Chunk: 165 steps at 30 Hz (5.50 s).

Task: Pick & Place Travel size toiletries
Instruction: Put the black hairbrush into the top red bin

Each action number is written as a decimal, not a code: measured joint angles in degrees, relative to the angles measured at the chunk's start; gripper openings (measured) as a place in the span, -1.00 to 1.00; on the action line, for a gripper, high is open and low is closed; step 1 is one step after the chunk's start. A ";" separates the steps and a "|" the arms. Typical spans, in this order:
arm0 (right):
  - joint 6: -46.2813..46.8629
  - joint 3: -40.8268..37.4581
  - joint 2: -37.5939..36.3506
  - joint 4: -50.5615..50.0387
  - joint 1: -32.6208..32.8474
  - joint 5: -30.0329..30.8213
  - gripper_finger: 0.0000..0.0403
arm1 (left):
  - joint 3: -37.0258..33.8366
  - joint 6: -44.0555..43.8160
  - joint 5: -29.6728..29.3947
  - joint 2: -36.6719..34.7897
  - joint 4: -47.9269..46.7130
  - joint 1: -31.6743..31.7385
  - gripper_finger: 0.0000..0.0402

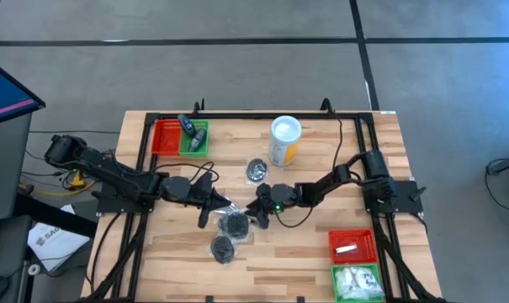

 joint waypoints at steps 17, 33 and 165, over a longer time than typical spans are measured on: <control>2.51 0.00 0.04 -0.02 2.09 -0.04 -0.35 | 0.00 0.00 0.00 0.02 0.00 0.00 -0.99; -1.21 -0.07 0.20 -0.68 2.68 -0.24 -0.95 | 0.02 0.00 0.00 0.02 0.02 0.00 -0.99; -46.39 19.71 -39.71 -55.22 -3.40 -0.04 -1.00 | 3.67 9.28 19.05 16.00 43.67 16.20 -0.90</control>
